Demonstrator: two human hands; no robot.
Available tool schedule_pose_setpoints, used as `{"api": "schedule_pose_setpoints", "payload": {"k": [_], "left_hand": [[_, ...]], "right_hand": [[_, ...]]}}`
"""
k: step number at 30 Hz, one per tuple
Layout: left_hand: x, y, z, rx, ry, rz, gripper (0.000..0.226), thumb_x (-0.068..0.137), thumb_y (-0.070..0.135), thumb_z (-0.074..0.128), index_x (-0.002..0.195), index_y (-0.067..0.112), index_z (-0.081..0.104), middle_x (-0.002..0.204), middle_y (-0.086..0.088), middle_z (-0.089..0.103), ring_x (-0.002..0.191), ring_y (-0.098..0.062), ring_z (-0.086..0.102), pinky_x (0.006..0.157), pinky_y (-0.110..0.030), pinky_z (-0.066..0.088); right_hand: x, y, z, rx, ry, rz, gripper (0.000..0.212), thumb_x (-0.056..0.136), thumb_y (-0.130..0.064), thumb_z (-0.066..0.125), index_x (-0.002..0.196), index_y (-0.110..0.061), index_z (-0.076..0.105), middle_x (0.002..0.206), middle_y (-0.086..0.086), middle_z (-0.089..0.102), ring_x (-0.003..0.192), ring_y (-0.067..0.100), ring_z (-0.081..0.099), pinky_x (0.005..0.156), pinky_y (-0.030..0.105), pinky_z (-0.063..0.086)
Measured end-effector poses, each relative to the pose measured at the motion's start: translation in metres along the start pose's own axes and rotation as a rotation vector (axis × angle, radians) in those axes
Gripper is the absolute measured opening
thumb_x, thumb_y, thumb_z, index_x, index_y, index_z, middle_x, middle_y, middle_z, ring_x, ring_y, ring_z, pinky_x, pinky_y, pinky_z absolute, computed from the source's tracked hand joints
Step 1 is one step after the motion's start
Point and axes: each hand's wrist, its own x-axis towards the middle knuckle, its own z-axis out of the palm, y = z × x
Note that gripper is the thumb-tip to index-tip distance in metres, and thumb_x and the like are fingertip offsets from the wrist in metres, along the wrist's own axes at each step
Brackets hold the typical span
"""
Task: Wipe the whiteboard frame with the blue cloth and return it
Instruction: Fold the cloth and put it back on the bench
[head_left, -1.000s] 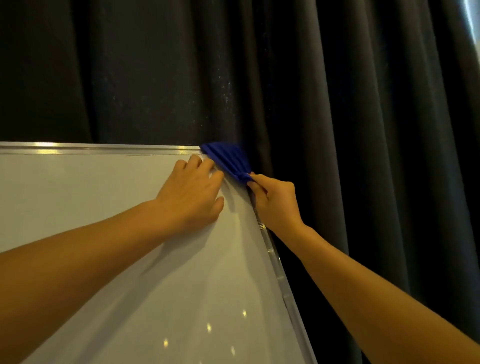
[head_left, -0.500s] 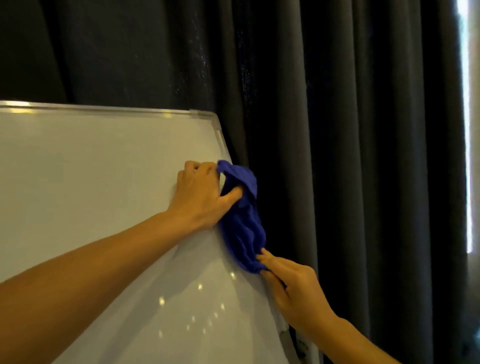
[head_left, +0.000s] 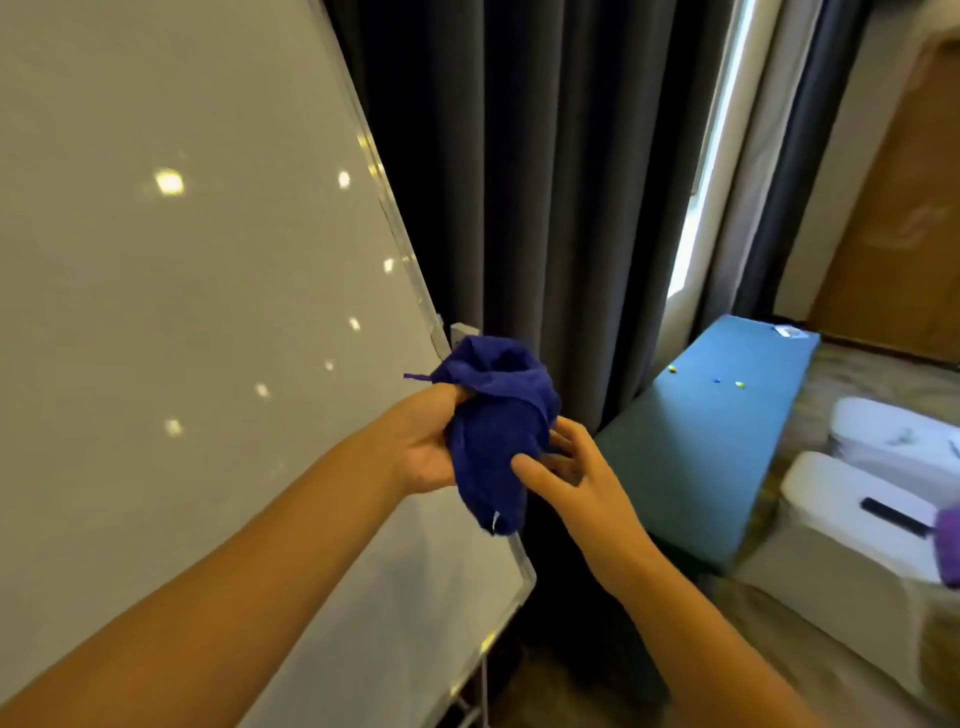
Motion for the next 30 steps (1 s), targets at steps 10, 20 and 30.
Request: {"api": "schedule_pose_setpoints", "payload": {"k": [10,20,30], "left_hand": [[-0.056,-0.174,-0.013,0.23,-0.118,-0.18,0.049,0.082,-0.003,0.066,0.129,0.01,0.058,0.126,-0.016,0.065,0.116,-0.035,0.062,0.094,-0.053,0.052],[-0.008,-0.268,0.065,0.59,0.312,-0.1,0.072,0.066,-0.007,0.08,0.126,0.007,0.043,0.109,-0.026,0.065,0.091,-0.034,0.069,0.066,-0.04,0.057],[0.095,-0.323,0.184,1.444,0.332,0.543,0.026,0.075,0.005,0.07,0.092,0.024,0.074,0.096,0.001,0.053,0.091,-0.014,0.047,0.085,-0.025,0.041]], "right_hand": [[-0.143,0.072,-0.045,0.38,-0.006,0.462,0.036,0.082,-0.021,0.076,0.115,-0.008,0.071,0.12,0.014,0.07,0.111,0.03,0.067,0.081,0.035,0.058],[-0.18,0.121,-0.188,0.186,-0.061,0.563,0.082,0.068,-0.01,0.086,0.133,-0.037,0.043,0.111,0.017,0.073,0.103,0.033,0.07,0.087,0.051,0.057],[-0.134,0.119,-0.357,-0.713,-0.005,0.144,0.023,0.065,-0.019,0.089,0.078,-0.026,0.071,0.096,0.008,0.06,0.095,0.022,0.054,0.082,0.035,0.047]]}}
